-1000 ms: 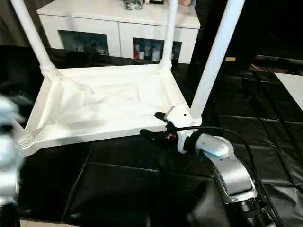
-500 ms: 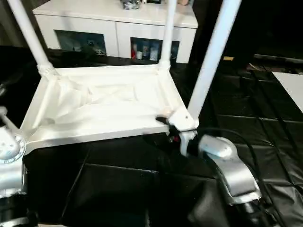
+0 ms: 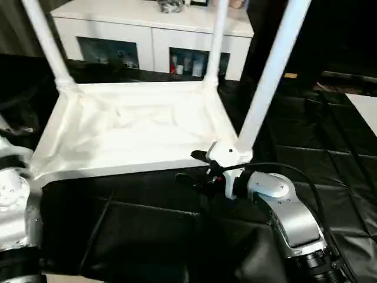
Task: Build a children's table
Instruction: Rotate table base
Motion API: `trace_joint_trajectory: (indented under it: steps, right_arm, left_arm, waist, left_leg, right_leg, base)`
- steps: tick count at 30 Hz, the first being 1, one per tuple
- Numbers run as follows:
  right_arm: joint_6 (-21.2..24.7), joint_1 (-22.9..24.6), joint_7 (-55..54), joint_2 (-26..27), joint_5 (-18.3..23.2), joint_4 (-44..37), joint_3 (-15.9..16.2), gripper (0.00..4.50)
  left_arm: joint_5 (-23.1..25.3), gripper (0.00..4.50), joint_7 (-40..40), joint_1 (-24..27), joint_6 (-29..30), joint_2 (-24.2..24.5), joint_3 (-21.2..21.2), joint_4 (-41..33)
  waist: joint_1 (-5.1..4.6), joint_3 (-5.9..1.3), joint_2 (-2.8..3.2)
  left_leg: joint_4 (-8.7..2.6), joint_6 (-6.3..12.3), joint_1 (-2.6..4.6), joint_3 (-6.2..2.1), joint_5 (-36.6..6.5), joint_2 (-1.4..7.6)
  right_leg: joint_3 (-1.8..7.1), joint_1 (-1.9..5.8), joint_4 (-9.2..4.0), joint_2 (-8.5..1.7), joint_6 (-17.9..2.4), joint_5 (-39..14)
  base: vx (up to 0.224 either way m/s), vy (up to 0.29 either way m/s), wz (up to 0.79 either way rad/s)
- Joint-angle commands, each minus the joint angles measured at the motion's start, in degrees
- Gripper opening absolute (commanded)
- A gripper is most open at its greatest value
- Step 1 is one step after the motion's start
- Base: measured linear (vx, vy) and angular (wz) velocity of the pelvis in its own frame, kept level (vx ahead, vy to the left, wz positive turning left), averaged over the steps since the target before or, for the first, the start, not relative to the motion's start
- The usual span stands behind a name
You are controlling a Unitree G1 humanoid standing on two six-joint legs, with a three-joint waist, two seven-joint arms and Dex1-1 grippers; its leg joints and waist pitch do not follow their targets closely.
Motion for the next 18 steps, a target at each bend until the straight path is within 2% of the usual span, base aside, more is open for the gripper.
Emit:
trace_joint_trajectory:
  steps: [1,2,3,4,8,9,11,13,14,16,17,18]
  right_arm:
    - [0.7,0.5,1.1,-0.8,1.2,-1.7,0.3,3.48]
    - [0.6,0.7,1.4,-1.2,1.2,-1.8,0.3,3.48]
    - [0.6,0.7,1.4,-1.2,1.2,-1.8,0.3,3.48]
    - [0.5,1.0,1.7,-1.6,1.1,-1.8,0.2,3.48]
    - [0.4,1.2,1.9,-2.2,0.7,-1.5,-0.1,3.48]
    - [0.4,1.2,1.5,-2.3,0.0,-1.0,-0.1,3.48]
    - [0.3,0.5,-1.7,-2.5,-3.2,1.9,-0.2,3.48]
    - [1.2,-1.1,-7.0,-2.0,-6.3,5.8,-1.2,3.48]
    - [1.2,-1.7,-8.7,-1.9,-7.1,7.0,-1.5,3.48]
    - [2.7,-3.9,-15.8,-1.6,-10.6,11.7,-2.8,3.48]
    - [3.1,-4.6,-17.6,-1.6,-11.4,13.0,-3.2,3.48]
    - [4.2,-5.2,-20.3,-1.5,-12.5,14.4,-3.8,3.48]
  left_arm:
    - [-2.8,4.43,-7.5,1.2,3.0,-0.5,-3.8,2.8]
    - [-5.4,4.43,-13.4,2.0,6.6,0.2,-4.6,3.1]
    - [-5.5,4.43,-14.1,2.2,6.6,0.4,-4.8,3.2]
    - [-6.7,4.43,-20.7,3.3,9.1,2.5,-6.7,3.6]
    - [-7.6,4.43,-30.6,4.6,12.6,7.0,-10.9,3.9]
    - [-6.6,4.43,-33.7,4.8,12.8,9.0,-13.0,4.0]
    - [-6.4,4.43,-39.9,4.7,15.4,12.0,-17.1,2.4]
    - [-6.5,4.43,-43.3,3.1,17.8,12.3,-20.6,-0.7]
    - [-7.0,4.43,-44.6,2.6,19.0,12.2,-21.5,-1.8]
    - [-6.8,4.43,-45.9,0.8,20.5,10.8,-25.0,-4.3]
    - [-6.7,4.43,-46.3,0.3,20.9,10.5,-25.8,-4.7]
    - [-6.4,4.43,-46.0,-0.5,20.7,9.5,-26.4,-4.9]
  waist:
    - [-0.28,-2.99,0.43]
    - [-0.06,-3.02,0.41]
    - [0.02,-2.9,0.55]
    - [0.03,-2.95,0.55]
    - [-0.08,-2.78,0.75]
    - [-0.07,-2.76,0.74]
    - [-0.12,-2.69,0.6]
    - [-0.33,-2.58,0.73]
    - [-0.33,-2.64,1.1]
    - [-0.47,-2.5,1.05]
    - [-0.56,-2.52,1.28]
    - [-0.46,-2.64,1.15]
  left_leg:
    - [-5.11,-1.59,1.93,-1.61,-26.4,2.36]
    - [-5.23,-1.94,1.95,-1.72,-26.5,2.39]
    - [-5.43,-2.26,1.96,-1.8,-27.4,2.48]
    - [-5.42,-2.32,2.06,-1.81,-27.7,2.43]
    - [-5.83,-2.81,2.02,-2.0,-29.5,2.5]
    - [-5.81,-2.91,2.15,-1.98,-29.8,2.51]
    - [-6.03,-3.02,1.96,-2.1,-29.1,2.48]
    - [-6.02,-3.94,2.43,-1.97,-30.1,2.55]
    - [-5.96,-4.13,2.55,-1.99,-30.2,2.5]
    - [-5.87,-4.59,2.87,-1.84,-30.8,2.43]
    - [-5.79,-4.84,3.27,-1.67,-31.6,2.34]
    - [-5.64,-4.65,3.43,-1.64,-31.6,2.3]
  right_leg:
    - [1.92,0.14,-6.0,-2.32,-5.3,-26.9]
    - [1.94,0.31,-5.93,-2.54,-5.3,-27.0]
    - [1.91,0.19,-5.93,-2.4,-5.2,-27.4]
    - [1.91,0.17,-6.03,-2.42,-5.1,-27.4]
    - [2.06,0.18,-6.04,-2.53,-4.9,-28.8]
    - [2.13,0.12,-6.17,-2.63,-4.9,-29.1]
    - [2.19,0.23,-6.1,-2.79,-4.8,-30.0]
    - [2.2,-0.05,-6.18,-2.79,-5.8,-30.5]
    - [2.21,-0.08,-6.14,-2.77,-6.2,-30.2]
    - [2.13,-0.29,-6.43,-2.65,-6.8,-30.4]
    - [1.98,-0.31,-6.67,-2.44,-7.1,-30.1]
    - [1.94,-0.29,-6.65,-2.46,-7.2,-29.6]
  base:
    - [0.0,0.0,0.0]
    - [0.0,0.0,0.0]
    - [0.0,0.0,0.0]
    - [0.0,0.0,0.0]
    - [0.0,0.0,0.0]
    - [0.0,0.0,0.0]
    - [0.0,0.0,0.0]
    - [0.0,0.0,0.0]
    - [0.0,0.0,0.0]
    - [0.0,0.0,0.0]
    - [0.0,0.0,0.0]
    - [0.0,0.0,0.0]
